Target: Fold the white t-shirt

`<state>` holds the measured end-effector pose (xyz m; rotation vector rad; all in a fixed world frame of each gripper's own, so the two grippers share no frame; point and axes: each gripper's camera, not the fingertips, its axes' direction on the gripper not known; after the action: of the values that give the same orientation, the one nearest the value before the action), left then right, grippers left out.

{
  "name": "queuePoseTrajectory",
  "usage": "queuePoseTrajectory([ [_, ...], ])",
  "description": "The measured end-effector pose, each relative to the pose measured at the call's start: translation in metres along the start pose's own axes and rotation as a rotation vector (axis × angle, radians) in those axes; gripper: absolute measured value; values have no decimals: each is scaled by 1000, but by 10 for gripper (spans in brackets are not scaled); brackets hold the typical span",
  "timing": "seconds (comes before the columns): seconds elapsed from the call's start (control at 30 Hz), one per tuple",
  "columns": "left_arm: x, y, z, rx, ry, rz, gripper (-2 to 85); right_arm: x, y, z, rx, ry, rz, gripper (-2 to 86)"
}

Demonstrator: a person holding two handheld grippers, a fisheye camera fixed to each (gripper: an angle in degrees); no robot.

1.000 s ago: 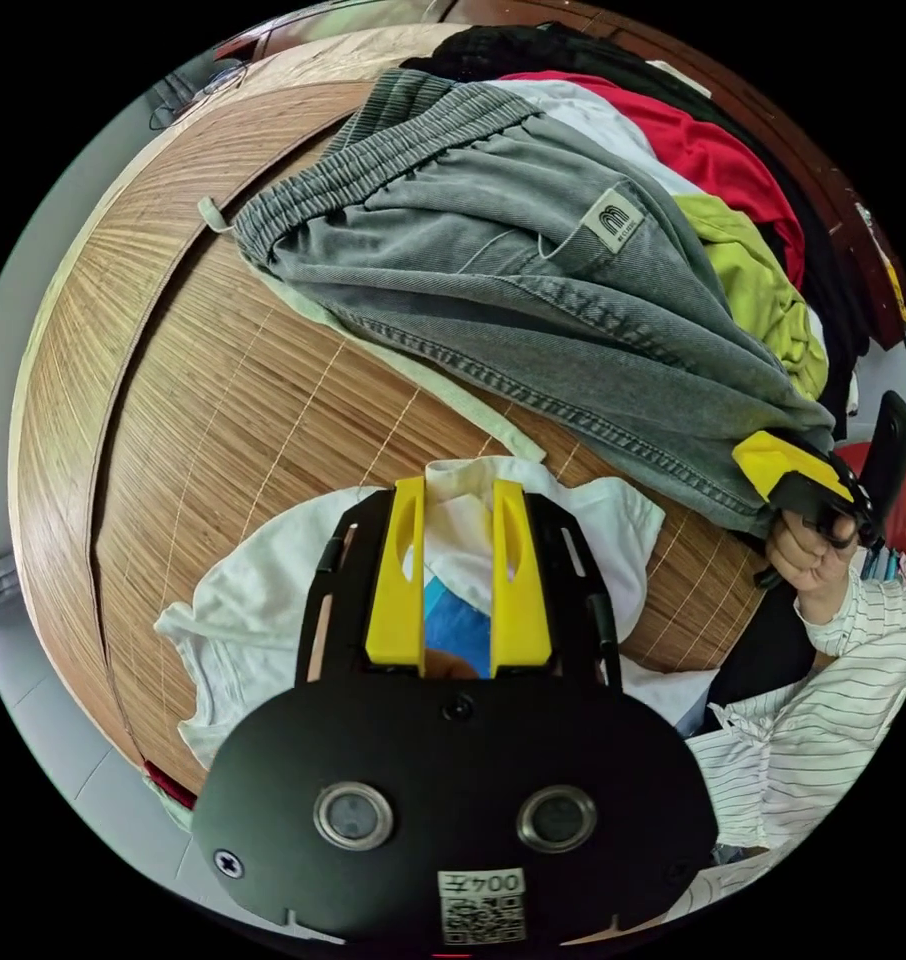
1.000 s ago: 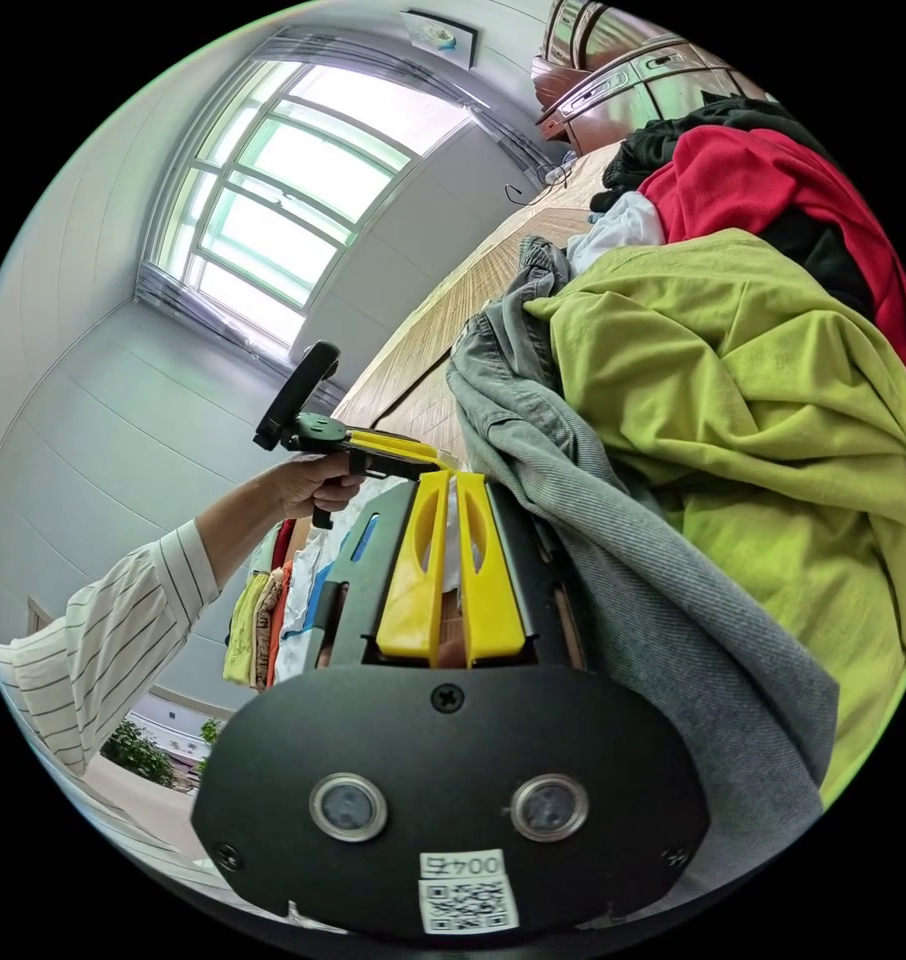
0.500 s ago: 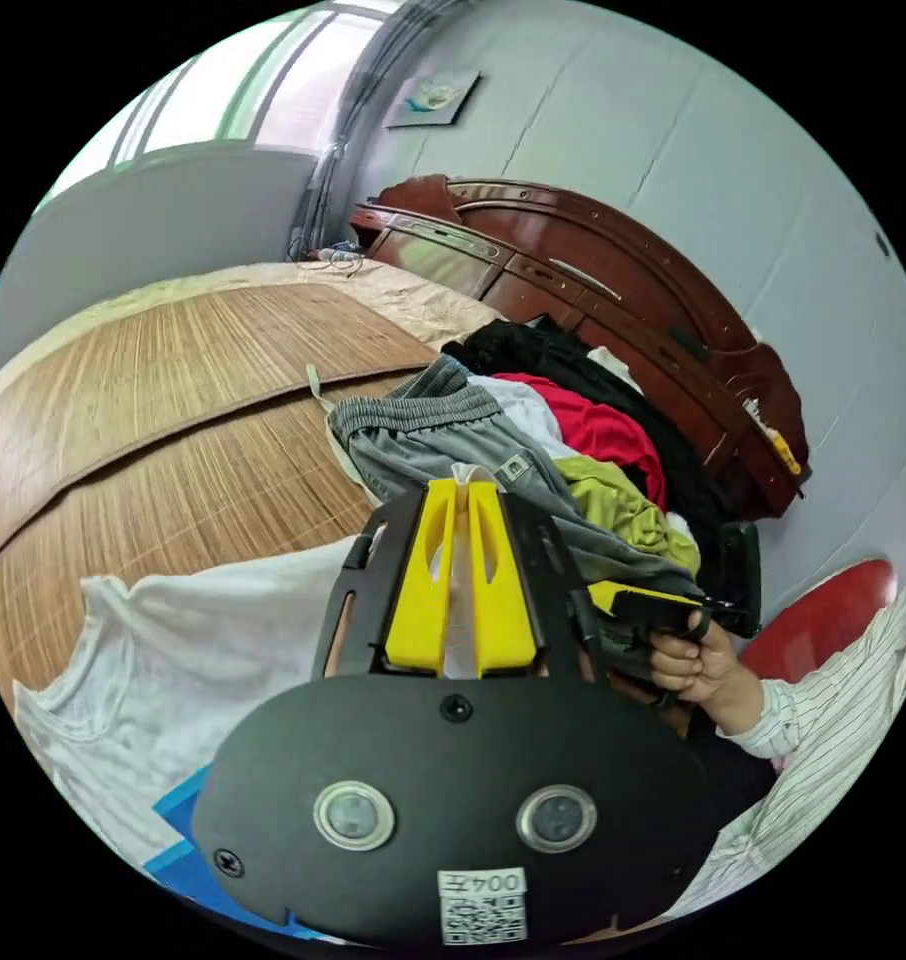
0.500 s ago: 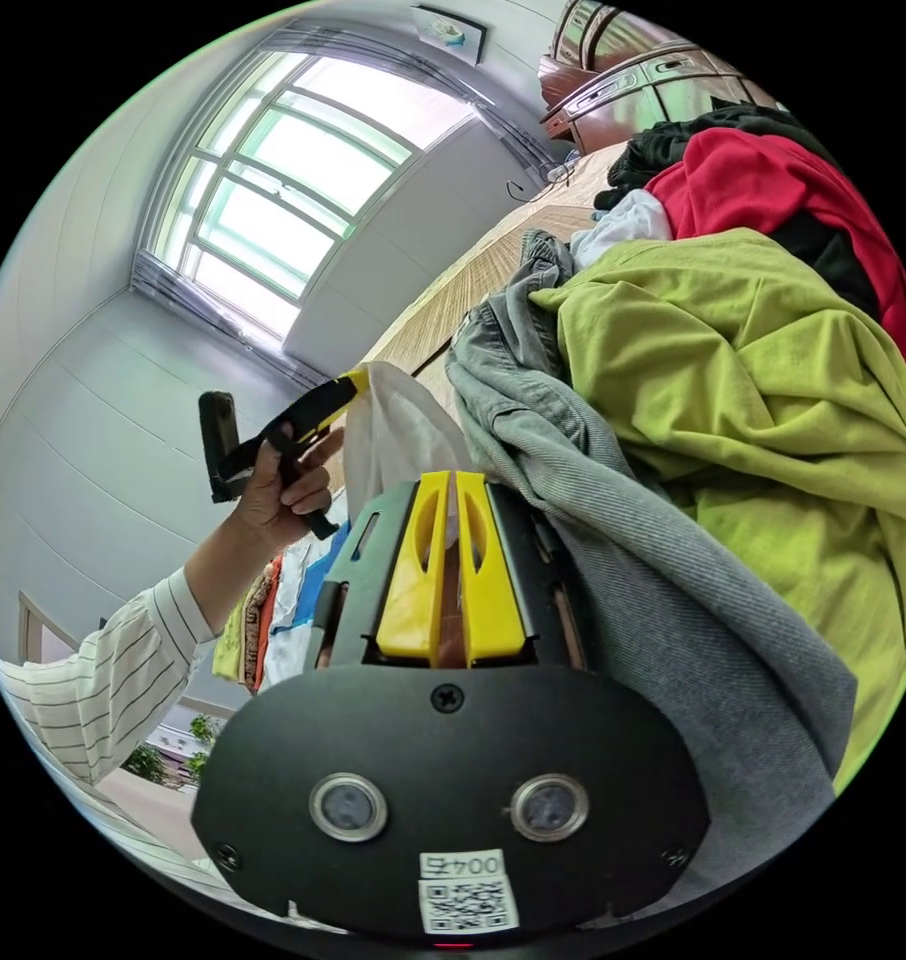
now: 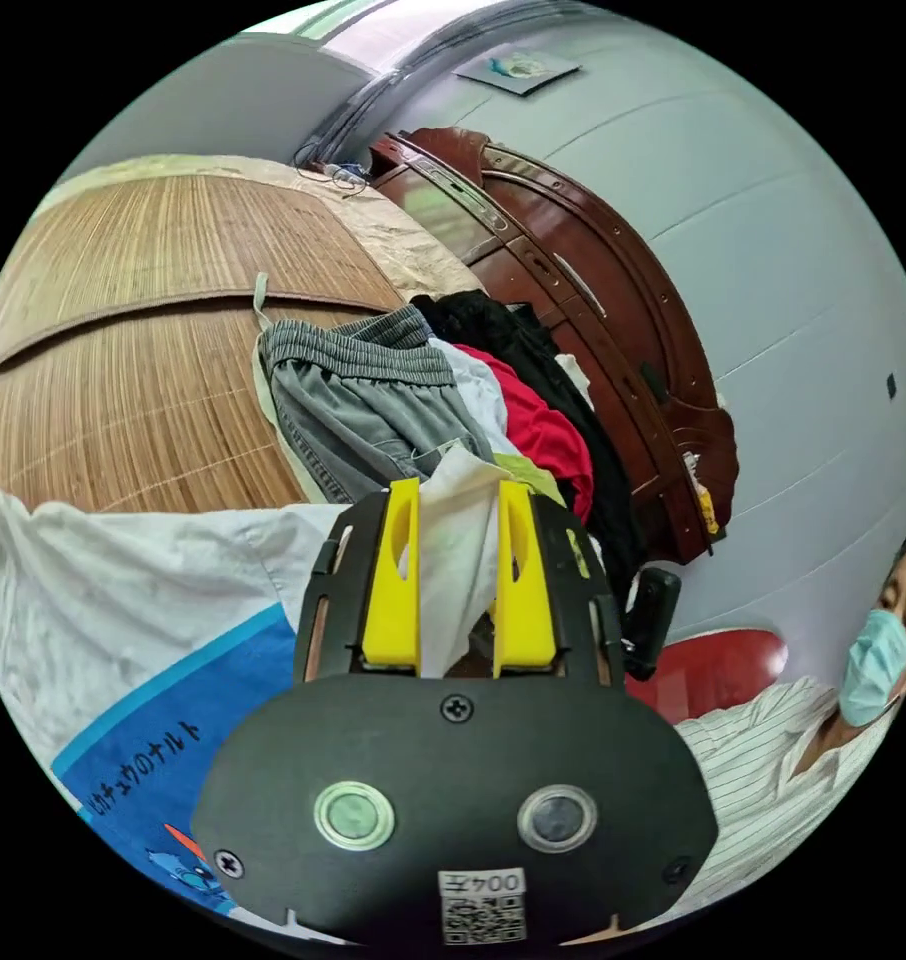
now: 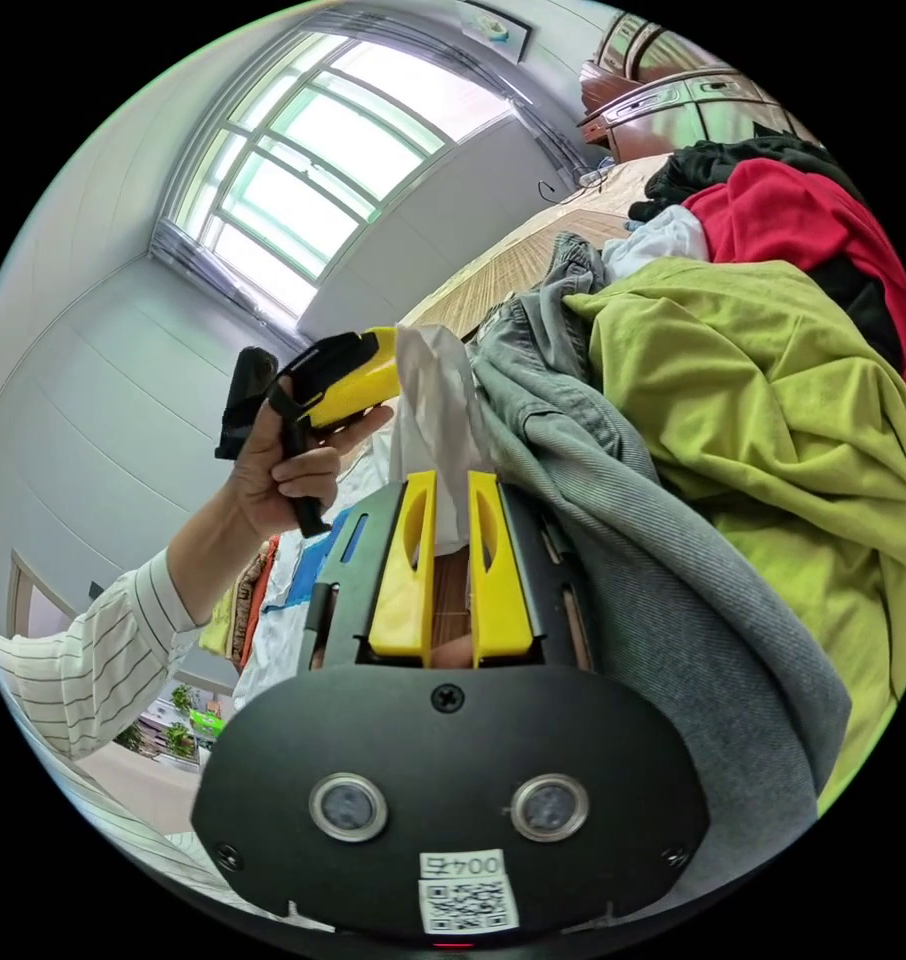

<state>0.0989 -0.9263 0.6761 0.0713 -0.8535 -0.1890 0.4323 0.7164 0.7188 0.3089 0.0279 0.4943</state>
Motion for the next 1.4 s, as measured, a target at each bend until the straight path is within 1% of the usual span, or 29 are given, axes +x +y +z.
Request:
queuePoseTrajectory([
  [0.03,-8,3,3,-15,40,-38,116,-3,-1,1,-12,6,-9,69],
  [0.07,-21,7,14,-72,93,-92,119,-4,-1,1,-14,9,-10,70],
  [0.1,-33,11,32,-166,83,-148,122,-7,-1,1,-12,12,-9,70],
  [0.17,-41,16,59,-252,38,-193,128,-9,-1,1,-8,17,-3,69],
  [0.23,-41,21,77,-228,38,-233,132,-14,-1,0,-4,29,-2,66],
  [0.33,-50,31,95,-146,35,-382,137,-20,-3,-3,-1,48,-10,63],
  [0.37,-54,36,101,-144,6,-422,139,-21,-3,-3,-1,51,-10,63],
  [0.4,-54,37,107,-176,-67,-424,142,-23,-4,-4,-1,54,-9,61],
  [0.43,-52,37,112,-212,-118,-414,142,-24,-5,-4,-1,60,-6,59],
  [0.47,-46,36,121,-290,-223,-368,143,-26,-6,-4,0,63,-4,58],
  [0.5,-33,35,132,-387,-354,-268,136,-28,-7,-4,3,67,-2,56],
  [0.53,-25,35,137,-423,-432,-218,132,-31,-8,-4,3,72,-1,54],
  [0.57,-8,39,143,-453,-561,-130,116,-32,-8,-4,3,73,0,54],
  [0.6,10,44,142,-423,-618,-58,103,-35,-10,-4,2,73,0,54],
  [0.67,38,51,135,-332,-626,52,88,-39,-12,-4,-2,74,-2,54],
  [0.7,52,55,136,-303,-673,136,82,-43,-14,-4,-6,76,-4,54],
  [0.73,58,58,140,-312,-718,180,77,-46,-16,-4,-9,77,-6,54],
  [0.77,62,63,150,-354,-827,232,67,-48,-16,-4,-13,79,-8,54],
  [0.8,61,68,153,-343,-877,221,52,-52,-18,-4,-21,84,-16,54],
  [0.83,61,72,149,-312,-858,215,44,-56,-20,-3,-34,91,-27,55],
  [0.87,57,84,132,-215,-735,180,33,-58,-21,-3,-44,95,-36,55],
  [0.9,44,102,113,-128,-566,121,25,-63,-23,-2,-63,102,-54,57],
  [0.97,11,142,96,-37,-421,23,19,-73,-26,0,-118,96,-97,63],
  [1.0,-10,176,93,8,-426,-8,17,-81,-27,3,-172,88,-133,65],
  [1.07,-43,230,93,47,-440,-74,13,-97,-25,3,-218,123,-193,66],
  [1.13,-75,277,97,62,-386,-131,10,-118,-17,9,-294,200,-294,71],
  [1.2,-105,329,105,83,-388,-182,8,-132,-11,15,-327,253,-349,73],
  [1.33,-134,379,123,109,-374,-173,5,-155,-7,29,-380,359,-412,68],
  [1.4,-159,401,133,134,-324,-181,5,-160,-9,31,-378,379,-399,64],
])
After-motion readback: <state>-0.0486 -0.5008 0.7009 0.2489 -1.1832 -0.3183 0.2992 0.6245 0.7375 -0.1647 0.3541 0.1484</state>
